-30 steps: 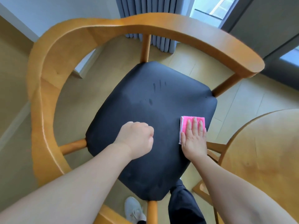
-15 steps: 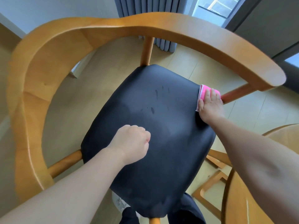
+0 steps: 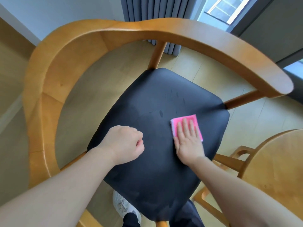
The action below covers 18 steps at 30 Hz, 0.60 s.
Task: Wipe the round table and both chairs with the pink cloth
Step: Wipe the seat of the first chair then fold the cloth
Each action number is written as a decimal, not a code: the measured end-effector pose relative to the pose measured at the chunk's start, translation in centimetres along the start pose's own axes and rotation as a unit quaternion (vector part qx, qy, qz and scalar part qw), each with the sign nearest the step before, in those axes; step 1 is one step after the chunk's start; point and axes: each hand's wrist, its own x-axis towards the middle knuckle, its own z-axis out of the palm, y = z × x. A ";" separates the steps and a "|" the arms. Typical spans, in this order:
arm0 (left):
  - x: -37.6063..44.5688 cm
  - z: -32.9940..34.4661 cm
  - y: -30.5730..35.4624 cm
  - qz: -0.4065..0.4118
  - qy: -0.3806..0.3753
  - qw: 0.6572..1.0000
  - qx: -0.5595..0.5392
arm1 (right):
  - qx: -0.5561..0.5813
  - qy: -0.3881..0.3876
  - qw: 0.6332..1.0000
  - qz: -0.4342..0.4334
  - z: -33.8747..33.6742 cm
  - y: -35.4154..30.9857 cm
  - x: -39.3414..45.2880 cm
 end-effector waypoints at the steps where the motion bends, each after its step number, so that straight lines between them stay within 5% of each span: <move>1: 0.1 0.0 -0.2 -0.007 0.002 1.000 0.001 | -0.007 0.002 0.999 -0.048 0.4 -1.3 -0.8; 13: 1.0 0.8 -1.2 -0.027 0.006 1.000 -0.001 | -0.051 0.007 0.985 -0.165 0.7 -1.0 0.1; 18: 1.6 0.9 -1.7 -0.030 0.013 0.999 -0.010 | -0.051 0.022 0.994 -0.097 -0.9 1.2 4.9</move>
